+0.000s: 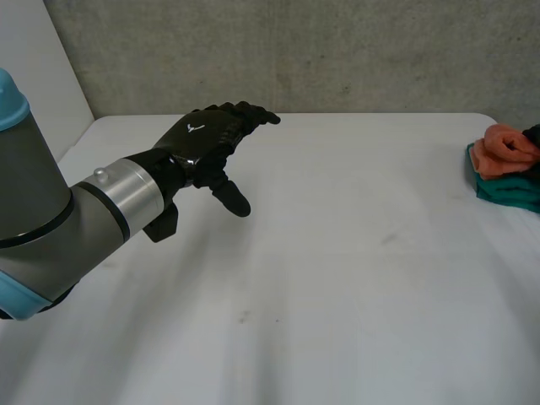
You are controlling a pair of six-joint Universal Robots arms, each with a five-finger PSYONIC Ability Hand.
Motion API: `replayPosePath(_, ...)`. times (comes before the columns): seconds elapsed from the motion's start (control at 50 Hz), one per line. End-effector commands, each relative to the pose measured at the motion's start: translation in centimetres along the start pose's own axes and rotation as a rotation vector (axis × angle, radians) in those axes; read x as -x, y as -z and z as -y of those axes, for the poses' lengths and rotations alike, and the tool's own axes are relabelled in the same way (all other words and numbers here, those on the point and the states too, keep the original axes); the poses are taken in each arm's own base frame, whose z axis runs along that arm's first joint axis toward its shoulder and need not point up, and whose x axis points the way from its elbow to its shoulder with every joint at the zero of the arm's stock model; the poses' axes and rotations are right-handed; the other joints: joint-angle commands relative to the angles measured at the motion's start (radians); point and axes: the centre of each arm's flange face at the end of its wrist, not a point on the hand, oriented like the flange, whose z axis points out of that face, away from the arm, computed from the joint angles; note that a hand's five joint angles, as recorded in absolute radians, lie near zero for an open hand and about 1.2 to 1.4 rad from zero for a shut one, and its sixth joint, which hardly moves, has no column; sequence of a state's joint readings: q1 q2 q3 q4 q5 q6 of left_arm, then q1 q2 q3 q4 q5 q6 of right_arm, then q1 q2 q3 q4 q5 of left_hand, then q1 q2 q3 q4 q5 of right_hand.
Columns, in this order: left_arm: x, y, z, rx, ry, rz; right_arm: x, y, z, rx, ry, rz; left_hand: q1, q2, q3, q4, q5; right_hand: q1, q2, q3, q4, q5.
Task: Fold the laundry.
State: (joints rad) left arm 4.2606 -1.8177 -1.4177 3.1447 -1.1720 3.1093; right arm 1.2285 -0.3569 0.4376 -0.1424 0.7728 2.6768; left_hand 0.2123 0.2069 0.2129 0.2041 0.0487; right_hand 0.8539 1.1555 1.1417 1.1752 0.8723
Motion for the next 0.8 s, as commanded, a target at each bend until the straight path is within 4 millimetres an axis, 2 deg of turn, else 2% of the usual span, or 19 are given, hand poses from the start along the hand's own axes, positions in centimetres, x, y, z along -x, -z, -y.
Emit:
replayPosePath(0.02, -0.1, 0.1, 0.1, -0.002, 0.001, -0.001, -1.2, 1.7, -0.5, 0.065, -0.046, -0.015, 0.010, 0.015, 0.009, 0.018, -0.001, 0.491, 0.190, 0.203, 0.170, 0.298)
replayPosePath(0.04, -0.1, 0.1, 0.1, -0.003, 0.000, -0.002, -1.4, 2.1, -0.2, 0.086, -0.064, -0.013, 0.010, 0.015, 0.009, 0.018, -0.001, 0.162, -0.139, -0.126, -0.159, -0.031)
replayPosePath(0.12, -0.1, 0.1, 0.4, -0.010, -0.003, -0.003, -2.4, 3.7, 0.1, 0.143, -0.086, -0.015, 0.010, 0.015, 0.009, 0.018, -0.001, -0.679, -0.981, -0.967, -1.001, -0.872)
replayPosePath(0.18, -0.2, 0.1, 0.7, -0.018, -0.007, -0.003, -2.8, 4.5, 1.2, 0.167, -0.078, -0.012, 0.010, 0.015, 0.009, 0.018, -0.001, -0.679, -0.981, -0.967, -1.001, -0.872)
replayPosePath(0.28, -0.1, 0.1, 1.1, -0.033, -0.011, -0.002, -4.0, 6.2, 4.7, 0.203, -0.066, -0.027, 0.010, 0.015, 0.009, 0.018, -0.001, -0.679, -0.981, -0.967, -1.001, -0.872)
replayPosePath(0.34, -0.2, 0.1, 1.4, -0.040, -0.014, -0.004, -4.2, 6.7, 6.1, 0.216, -0.068, -0.041, 0.010, 0.015, 0.009, 0.018, -0.001, -0.679, -0.981, -0.967, -1.001, -0.872)
replayPosePath(0.36, -0.2, 0.1, 1.5, -0.041, -0.015, -0.002, -4.6, 7.1, 6.9, 0.236, -0.067, -0.071, 0.010, 0.015, 0.009, 0.018, -0.001, -0.679, -0.981, -0.967, -1.001, -0.872)
replayPosePath(0.42, -0.1, 0.1, 1.7, -0.047, -0.017, 0.013, -5.3, 7.7, 7.6, 0.302, -0.059, -0.153, 0.010, 0.015, 0.009, 0.018, -0.001, -0.679, -0.981, -0.967, -1.001, -0.872)
replayPosePath(0.5, 0.2, 0.6, 2.7, -0.077, -0.026, 0.058, -7.2, 8.6, 8.5, 0.416, -0.007, -0.344, 0.010, 0.015, 0.009, 0.018, -0.001, -0.679, -0.981, -0.967, -1.001, -0.872)
replayPosePath(0.56, 0.5, 0.9, 3.4, -0.100, -0.032, 0.100, -9.4, 9.5, 10.6, 0.458, 0.073, -0.499, 0.007, 0.013, 0.006, 0.015, -0.004, -0.679, -0.981, -0.967, -1.001, -0.872)
replayPosePath(0.62, 1.1, 1.3, 4.2, -0.125, -0.037, 0.156, -10.2, 9.5, 12.9, 0.437, 0.104, -0.591, -0.008, -0.002, -0.008, 0.001, -0.019, -0.679, -0.981, -0.967, -1.001, -0.872)
replayPosePath(0.64, 1.3, 1.4, 4.3, -0.130, -0.037, 0.171, -9.8, 9.1, 13.7, 0.413, 0.102, -0.589, -0.010, -0.005, -0.011, -0.002, -0.021, -0.679, -0.981, -0.967, -1.001, -0.872)
replayPosePath(0.66, 1.5, 1.4, 4.4, -0.134, -0.038, 0.185, -8.3, 7.9, 15.5, 0.351, 0.085, -0.567, -0.013, -0.008, -0.014, -0.005, -0.024, -0.679, -0.981, -0.967, -1.001, -0.872)
replayPosePath(0.72, 2.2, 1.8, 4.9, -0.150, -0.039, 0.241, -5.7, 6.4, 18.5, 0.254, 0.032, -0.532, -0.016, -0.011, -0.017, -0.008, -0.027, -0.679, -0.981, -0.967, -1.001, -0.872)
replayPosePath(0.74, 2.6, 1.9, 5.1, -0.156, -0.038, 0.271, -4.0, 5.9, 20.4, 0.200, -0.018, -0.504, -0.019, -0.014, -0.020, -0.011, -0.030, -0.679, -0.981, -0.967, -1.001, -0.872)
replayPosePath(0.8, 3.2, 2.3, 5.4, -0.167, -0.038, 0.314, -1.7, 5.7, 23.2, 0.132, -0.103, -0.465, -0.022, -0.017, -0.023, -0.014, -0.033, -0.679, -0.981, -0.967, -1.001, -0.872)
